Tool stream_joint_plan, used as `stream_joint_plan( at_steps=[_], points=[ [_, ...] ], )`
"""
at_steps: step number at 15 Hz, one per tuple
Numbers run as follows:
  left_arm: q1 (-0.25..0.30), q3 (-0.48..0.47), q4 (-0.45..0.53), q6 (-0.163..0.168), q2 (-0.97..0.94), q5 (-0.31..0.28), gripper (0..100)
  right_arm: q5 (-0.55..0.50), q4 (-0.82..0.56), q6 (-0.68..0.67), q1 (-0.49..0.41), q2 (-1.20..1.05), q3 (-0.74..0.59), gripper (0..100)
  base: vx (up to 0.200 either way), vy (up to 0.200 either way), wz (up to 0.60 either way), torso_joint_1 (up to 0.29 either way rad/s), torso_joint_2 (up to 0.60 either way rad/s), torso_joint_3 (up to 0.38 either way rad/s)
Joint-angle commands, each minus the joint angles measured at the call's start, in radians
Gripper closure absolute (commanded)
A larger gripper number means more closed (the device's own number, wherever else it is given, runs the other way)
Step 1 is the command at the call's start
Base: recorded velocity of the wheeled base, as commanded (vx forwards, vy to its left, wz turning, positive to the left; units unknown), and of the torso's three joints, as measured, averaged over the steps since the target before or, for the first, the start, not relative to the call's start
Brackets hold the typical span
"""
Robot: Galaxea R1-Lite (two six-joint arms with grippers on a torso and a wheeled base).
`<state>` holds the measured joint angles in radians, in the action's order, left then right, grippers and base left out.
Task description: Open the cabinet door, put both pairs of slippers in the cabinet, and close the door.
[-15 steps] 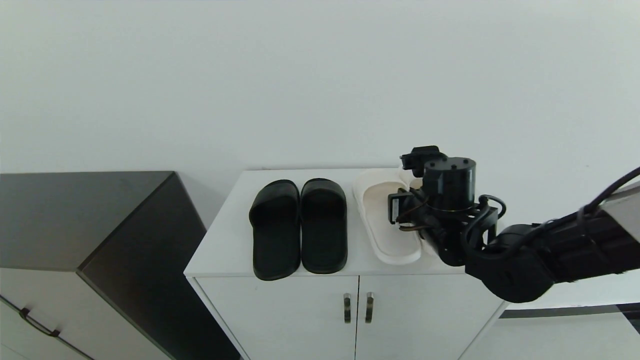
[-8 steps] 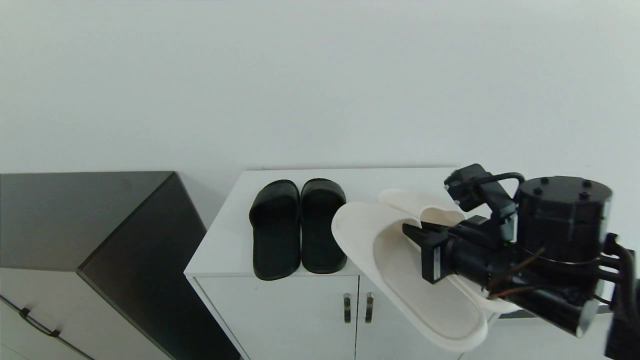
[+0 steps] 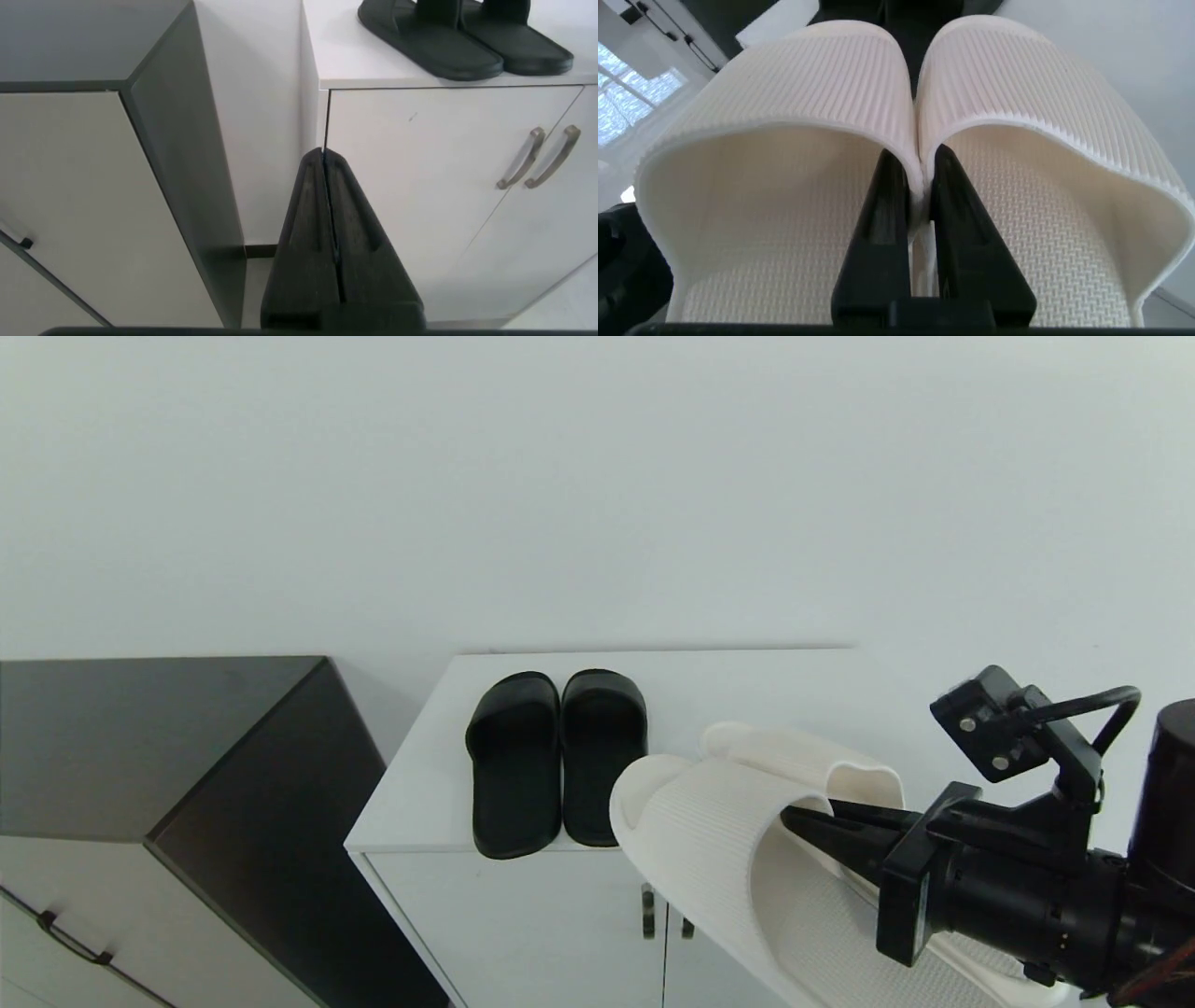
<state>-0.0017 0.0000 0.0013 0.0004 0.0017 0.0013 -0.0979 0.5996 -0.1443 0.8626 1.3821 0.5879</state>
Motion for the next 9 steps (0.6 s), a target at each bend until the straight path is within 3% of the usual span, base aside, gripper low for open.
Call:
stream_joint_plan(
  at_steps=[1, 9],
  points=[
    [0.000, 0.000, 0.000, 0.000, 0.000, 0.000, 100, 0.001, -0.001, -0.001, 0.000, -0.009, -0.002, 100, -0.200, 0.000, 0.00, 0.002, 0.00, -0.002],
    [0.000, 0.000, 0.000, -0.002, 0.000, 0.000, 100, 0.000, -0.001, 0.005, -0.004, 0.014, -0.026, 100, -0.200, 0.000, 0.00, 0.000, 0.00, 0.004]
  ],
)
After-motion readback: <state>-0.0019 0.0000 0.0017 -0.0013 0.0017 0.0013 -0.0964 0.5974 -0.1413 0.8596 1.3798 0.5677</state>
